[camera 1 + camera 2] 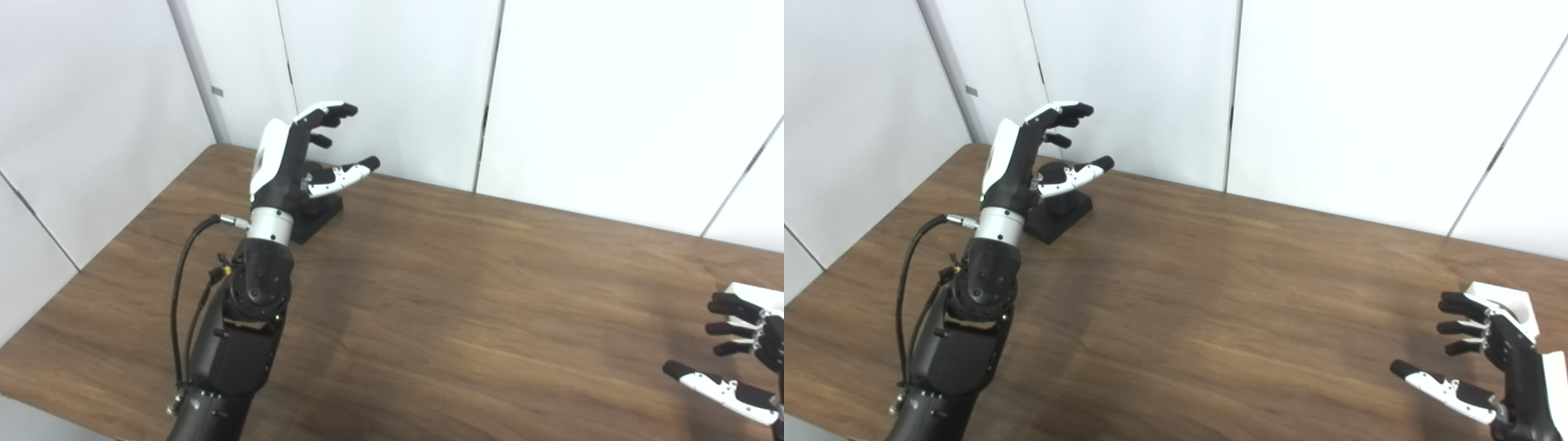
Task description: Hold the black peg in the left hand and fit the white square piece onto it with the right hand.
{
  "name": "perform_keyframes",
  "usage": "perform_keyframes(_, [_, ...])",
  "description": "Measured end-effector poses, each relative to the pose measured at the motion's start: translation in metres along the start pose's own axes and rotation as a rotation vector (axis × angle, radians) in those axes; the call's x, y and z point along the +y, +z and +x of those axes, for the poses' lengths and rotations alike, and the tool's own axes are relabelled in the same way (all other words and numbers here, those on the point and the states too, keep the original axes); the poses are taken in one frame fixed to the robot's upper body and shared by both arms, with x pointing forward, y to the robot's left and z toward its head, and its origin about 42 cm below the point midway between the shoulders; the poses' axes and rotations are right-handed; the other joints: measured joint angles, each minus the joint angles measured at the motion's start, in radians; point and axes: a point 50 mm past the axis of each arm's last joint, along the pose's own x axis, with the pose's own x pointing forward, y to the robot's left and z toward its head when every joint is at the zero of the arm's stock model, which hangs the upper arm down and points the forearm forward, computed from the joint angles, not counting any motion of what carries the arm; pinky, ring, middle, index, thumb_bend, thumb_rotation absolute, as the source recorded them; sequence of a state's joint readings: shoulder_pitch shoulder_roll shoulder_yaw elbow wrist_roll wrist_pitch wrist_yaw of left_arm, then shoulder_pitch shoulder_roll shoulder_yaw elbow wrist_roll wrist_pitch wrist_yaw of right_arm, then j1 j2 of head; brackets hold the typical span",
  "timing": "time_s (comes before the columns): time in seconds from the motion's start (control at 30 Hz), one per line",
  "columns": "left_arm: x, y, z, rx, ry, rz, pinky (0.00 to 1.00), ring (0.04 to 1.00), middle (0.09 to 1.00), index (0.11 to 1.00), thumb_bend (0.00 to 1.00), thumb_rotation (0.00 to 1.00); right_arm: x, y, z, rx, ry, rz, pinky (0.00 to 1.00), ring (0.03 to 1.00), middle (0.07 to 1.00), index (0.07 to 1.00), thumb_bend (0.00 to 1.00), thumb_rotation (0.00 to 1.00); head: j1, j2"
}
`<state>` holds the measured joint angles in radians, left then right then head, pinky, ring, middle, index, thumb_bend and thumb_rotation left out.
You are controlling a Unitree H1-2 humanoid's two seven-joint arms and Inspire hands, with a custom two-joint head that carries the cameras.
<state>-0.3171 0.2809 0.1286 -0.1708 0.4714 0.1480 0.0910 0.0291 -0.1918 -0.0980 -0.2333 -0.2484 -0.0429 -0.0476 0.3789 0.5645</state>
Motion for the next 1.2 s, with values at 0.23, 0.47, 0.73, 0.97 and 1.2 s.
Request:
perform_keyframes(0.23, [0.003,-0.018,0.007,0.049,0.042,0.079,0.69,0.813,0.815,0.731,0.78,0.19,-0.001,0.0,0.0,0.0,0.0,0.002,0.44,0.595,0.681,0.677,0.56,0.0,0.0,0.0])
perform_keyframes(0.47, [0.01,-0.036,0.01,0.085,0.066,0.154,0.72,0.856,0.839,0.748,0.81,0.2,-0.001,0.0,0.0,0.001,-0.002,0.002,0.44,0.591,0.679,0.675,0.56,0.0,0.002,0.002])
perform_keyframes(0.73, [0.012,-0.056,0.016,0.149,0.063,0.24,0.79,0.94,0.915,0.799,0.89,0.27,-0.001,0.001,0.0,-0.001,-0.003,0.002,0.44,0.588,0.679,0.674,0.55,0.0,-0.006,-0.002])
perform_keyframes(0.97, [0.008,-0.071,0.016,0.24,0.046,0.322,0.84,0.948,0.939,0.825,0.96,0.36,-0.001,0.001,0.0,-0.001,-0.003,0.0,0.44,0.588,0.673,0.669,0.56,0.0,-0.006,-0.002])
perform_keyframes(1.2, [0.001,-0.075,0.021,0.333,0.011,0.426,0.98,0.99,0.981,0.852,1.0,0.5,-0.001,0.001,0.0,-0.001,-0.003,0.001,0.43,0.581,0.674,0.668,0.52,0.0,-0.006,0.0])
